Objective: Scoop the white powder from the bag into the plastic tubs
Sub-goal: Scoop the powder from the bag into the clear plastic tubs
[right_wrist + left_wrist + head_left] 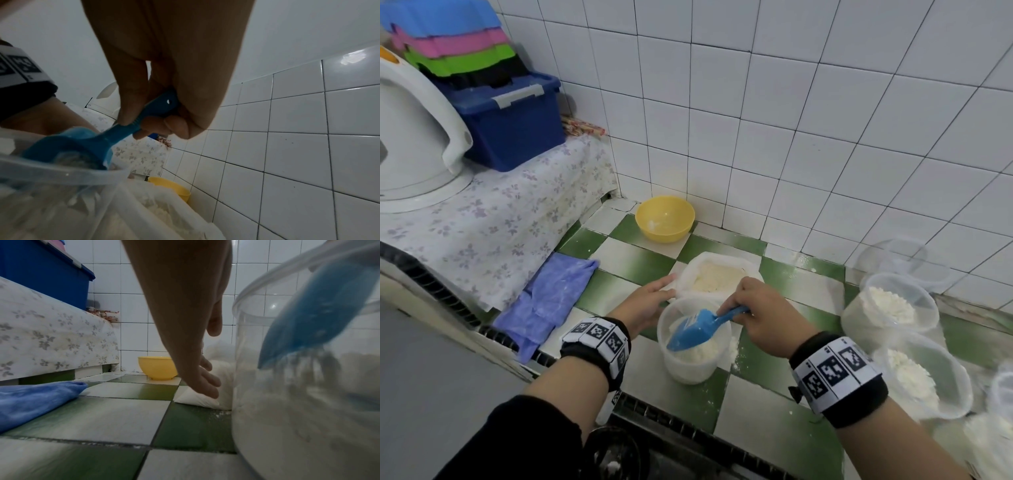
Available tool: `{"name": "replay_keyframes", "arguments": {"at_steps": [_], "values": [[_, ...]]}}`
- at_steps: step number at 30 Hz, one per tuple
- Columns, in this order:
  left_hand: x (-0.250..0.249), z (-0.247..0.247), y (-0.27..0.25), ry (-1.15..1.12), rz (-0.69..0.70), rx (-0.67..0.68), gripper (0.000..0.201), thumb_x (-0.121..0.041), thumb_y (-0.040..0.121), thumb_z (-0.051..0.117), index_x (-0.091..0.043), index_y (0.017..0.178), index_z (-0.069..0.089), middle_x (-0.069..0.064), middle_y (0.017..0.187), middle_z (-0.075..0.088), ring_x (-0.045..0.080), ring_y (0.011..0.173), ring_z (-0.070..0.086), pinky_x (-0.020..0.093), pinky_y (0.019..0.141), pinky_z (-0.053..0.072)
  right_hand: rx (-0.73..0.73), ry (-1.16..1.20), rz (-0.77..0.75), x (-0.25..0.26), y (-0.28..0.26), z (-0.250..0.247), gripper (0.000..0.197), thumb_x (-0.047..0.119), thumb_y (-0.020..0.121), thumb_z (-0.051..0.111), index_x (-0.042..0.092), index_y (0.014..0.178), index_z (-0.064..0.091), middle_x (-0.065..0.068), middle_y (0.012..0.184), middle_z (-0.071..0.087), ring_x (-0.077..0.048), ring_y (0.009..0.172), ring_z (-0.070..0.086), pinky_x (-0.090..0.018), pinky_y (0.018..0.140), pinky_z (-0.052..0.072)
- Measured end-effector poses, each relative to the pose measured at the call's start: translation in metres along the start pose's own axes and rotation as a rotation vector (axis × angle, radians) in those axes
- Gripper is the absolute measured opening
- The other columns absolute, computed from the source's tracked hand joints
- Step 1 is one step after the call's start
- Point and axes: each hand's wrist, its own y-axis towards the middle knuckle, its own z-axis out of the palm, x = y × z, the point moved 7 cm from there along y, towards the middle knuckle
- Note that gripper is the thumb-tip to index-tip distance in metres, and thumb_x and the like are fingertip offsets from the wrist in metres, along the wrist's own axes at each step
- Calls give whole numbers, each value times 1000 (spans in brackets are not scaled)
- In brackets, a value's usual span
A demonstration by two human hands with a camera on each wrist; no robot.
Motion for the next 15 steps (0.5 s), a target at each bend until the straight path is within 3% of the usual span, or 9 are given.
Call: {"name": "replay_keyframes", "arguments": {"at_steps": [4, 7, 9, 11, 13, 15], "values": [[0, -2, 0, 3, 0, 3, 48, -18, 101, 51, -31, 146, 44, 1, 127, 61, 20, 92, 67, 31, 62, 57, 2, 14, 23, -5, 0, -10, 29, 4, 90, 53, 24, 105, 69, 10, 88, 44, -4, 80, 43, -7, 70, 35], [-1, -3, 2, -4, -10, -15, 48, -16, 100, 52, -32, 145, 45, -4, 119, 63, 19, 88, 66, 33, 66, 58, -5, 116, 74, -13, -4, -26, 23, 14, 93, 54, 29, 103, 69, 4, 96, 58, -6, 82, 51, -11, 71, 38], [-1, -4, 4, -1, -11, -19, 48, -18, 100, 53, -32, 145, 45, -4, 118, 64, 20, 88, 67, 34, 68, 58, -39, 208, 108, -20, -8, -39, 22, 15, 93, 55, 31, 98, 69, 9, 91, 63, 0, 74, 52, -9, 64, 38], [-2, -3, 5, -1, -4, -20, 48, -18, 100, 53, -31, 145, 45, -3, 118, 65, 18, 87, 68, 29, 61, 56, -81, 312, 133, -30, -12, -50, 20, 15, 92, 57, 30, 96, 69, 15, 84, 64, 5, 71, 53, -6, 65, 39], [-2, -4, 7, -12, 4, -14, 47, -17, 100, 52, -30, 145, 45, 0, 121, 65, 16, 81, 68, 25, 55, 54, -160, 379, 165, -44, -11, -60, 20, 14, 92, 57, 29, 96, 71, 9, 89, 68, -5, 81, 60, -15, 76, 45], [-2, -3, 7, -17, 3, 0, 49, -19, 99, 55, -31, 145, 44, 2, 129, 61, 18, 82, 70, 29, 61, 56, -255, 326, 213, -57, -5, -66, 21, 11, 92, 55, 26, 95, 70, 0, 93, 69, -16, 81, 59, -20, 71, 45]]}}
